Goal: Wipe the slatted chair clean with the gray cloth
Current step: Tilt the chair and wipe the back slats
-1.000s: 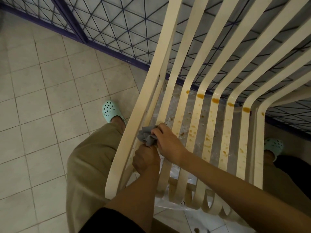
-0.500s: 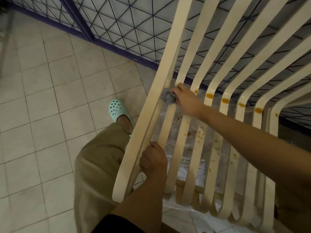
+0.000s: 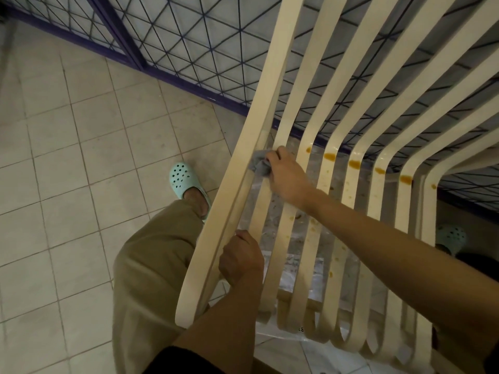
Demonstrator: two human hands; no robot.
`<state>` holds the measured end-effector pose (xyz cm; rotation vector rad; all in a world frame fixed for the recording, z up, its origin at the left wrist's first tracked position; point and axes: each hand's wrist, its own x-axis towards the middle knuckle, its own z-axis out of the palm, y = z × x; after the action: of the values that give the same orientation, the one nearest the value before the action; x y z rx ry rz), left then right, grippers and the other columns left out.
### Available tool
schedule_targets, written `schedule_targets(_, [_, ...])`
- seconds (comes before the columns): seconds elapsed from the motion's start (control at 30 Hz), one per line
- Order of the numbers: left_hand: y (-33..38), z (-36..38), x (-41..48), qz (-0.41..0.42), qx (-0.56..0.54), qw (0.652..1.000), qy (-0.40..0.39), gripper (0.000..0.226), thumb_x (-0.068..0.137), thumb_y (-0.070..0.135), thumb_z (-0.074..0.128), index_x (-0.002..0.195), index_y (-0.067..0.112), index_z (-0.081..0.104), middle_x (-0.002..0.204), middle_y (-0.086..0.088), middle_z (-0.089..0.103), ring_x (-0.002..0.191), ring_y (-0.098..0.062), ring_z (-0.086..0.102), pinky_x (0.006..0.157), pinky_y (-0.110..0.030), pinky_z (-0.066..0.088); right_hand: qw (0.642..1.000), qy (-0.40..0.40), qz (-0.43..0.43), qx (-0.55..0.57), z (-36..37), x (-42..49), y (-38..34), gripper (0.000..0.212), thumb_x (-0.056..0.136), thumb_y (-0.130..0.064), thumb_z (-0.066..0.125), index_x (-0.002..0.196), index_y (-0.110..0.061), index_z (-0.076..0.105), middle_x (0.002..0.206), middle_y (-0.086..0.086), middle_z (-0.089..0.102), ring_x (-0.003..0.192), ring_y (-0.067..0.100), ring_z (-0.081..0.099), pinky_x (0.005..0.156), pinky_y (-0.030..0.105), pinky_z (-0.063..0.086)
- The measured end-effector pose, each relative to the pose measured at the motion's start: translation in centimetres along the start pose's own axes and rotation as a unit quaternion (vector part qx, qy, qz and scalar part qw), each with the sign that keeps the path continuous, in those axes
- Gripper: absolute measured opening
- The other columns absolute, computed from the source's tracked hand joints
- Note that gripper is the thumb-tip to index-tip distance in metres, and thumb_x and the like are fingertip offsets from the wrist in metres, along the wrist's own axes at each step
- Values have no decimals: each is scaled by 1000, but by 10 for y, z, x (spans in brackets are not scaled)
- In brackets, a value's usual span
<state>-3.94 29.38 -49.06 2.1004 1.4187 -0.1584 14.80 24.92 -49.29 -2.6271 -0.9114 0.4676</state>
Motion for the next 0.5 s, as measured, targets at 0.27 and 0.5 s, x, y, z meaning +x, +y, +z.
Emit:
schedule_targets(0.27, [-1,-3,3,21,92,993,-76,21,84,18,72,69,3,69,54,-15,61,44,-30,59,44,-28,39,997,1,-55,57,25,-64,-34,18,93,-8,51,111,-10,52,110,15,42,92,30,44,70,30,30])
schedule_targets(0.5, [-2,-4,7,18,135,986,-100,45,103,40,30,100,10,63,103,-10,66,94,-30,63,70,-33,42,994,-18,-51,97,39,-108,-63,19,99,-16,47,116,-9,51,120,14,40,98,30,41,73,30,31])
